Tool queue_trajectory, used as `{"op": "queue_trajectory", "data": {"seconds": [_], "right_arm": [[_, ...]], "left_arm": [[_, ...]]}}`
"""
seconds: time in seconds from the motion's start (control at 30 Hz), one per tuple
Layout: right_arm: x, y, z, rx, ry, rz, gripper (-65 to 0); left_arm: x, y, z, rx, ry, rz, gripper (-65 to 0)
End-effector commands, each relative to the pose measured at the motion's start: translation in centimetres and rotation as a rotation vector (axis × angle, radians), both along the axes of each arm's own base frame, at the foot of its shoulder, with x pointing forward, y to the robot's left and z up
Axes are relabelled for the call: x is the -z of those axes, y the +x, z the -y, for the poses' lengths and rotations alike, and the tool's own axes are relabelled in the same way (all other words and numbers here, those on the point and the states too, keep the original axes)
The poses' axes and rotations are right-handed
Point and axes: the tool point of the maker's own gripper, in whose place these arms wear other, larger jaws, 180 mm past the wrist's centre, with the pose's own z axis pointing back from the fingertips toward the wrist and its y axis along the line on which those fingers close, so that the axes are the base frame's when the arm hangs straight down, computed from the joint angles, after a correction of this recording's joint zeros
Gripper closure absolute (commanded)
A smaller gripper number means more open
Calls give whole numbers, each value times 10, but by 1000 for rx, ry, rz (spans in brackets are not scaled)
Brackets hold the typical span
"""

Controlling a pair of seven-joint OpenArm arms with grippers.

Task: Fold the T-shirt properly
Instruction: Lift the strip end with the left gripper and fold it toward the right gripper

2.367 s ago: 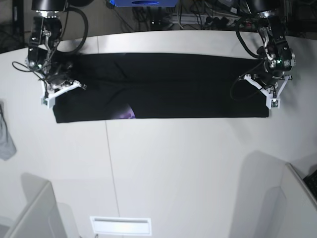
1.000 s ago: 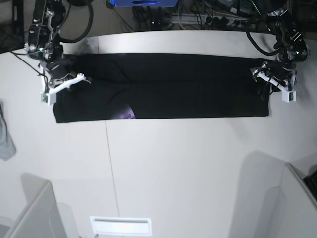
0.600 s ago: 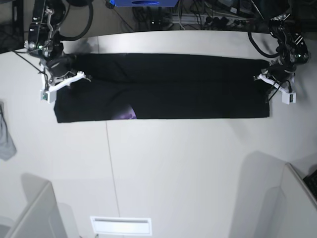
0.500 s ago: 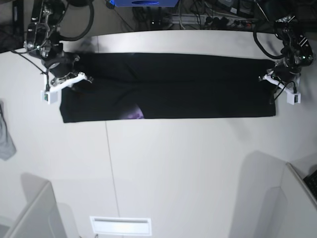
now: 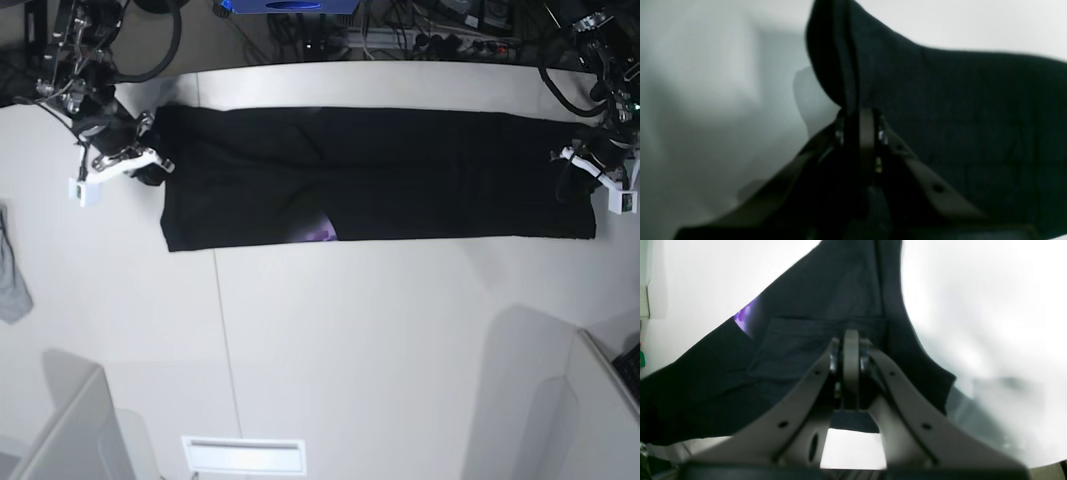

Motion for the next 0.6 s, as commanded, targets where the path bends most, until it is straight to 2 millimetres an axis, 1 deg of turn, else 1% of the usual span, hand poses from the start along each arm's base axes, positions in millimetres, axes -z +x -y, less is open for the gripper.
{"op": "queue_trajectory", "data": {"seconds": [0.0, 0.03, 0.17, 0.27, 0.4, 0.5, 0.57], "right_arm": [[-9, 6, 2, -4, -7, 38, 0], [-9, 6, 2, -4, -8, 37, 0], [-9, 6, 2, -4, -8, 37, 0], [-9, 6, 2, -6, -7, 35, 0], [-9, 6, 2, -6, -7, 35, 0], [-8, 5, 0, -12, -5, 30, 0], [-7, 4, 0, -13, -4, 27, 0]], "left_arm": [[-15, 8, 2, 16, 14, 56, 0], [-16, 5, 5, 22, 18, 55, 0], [-24, 4, 25, 42, 14, 88, 0], [-26, 1, 36, 64, 19, 62, 0], [-30, 7, 66, 154, 22, 47, 0], [-28, 10, 81, 124, -19, 58, 0], [-24, 13, 97, 138, -50, 56, 0]]}}
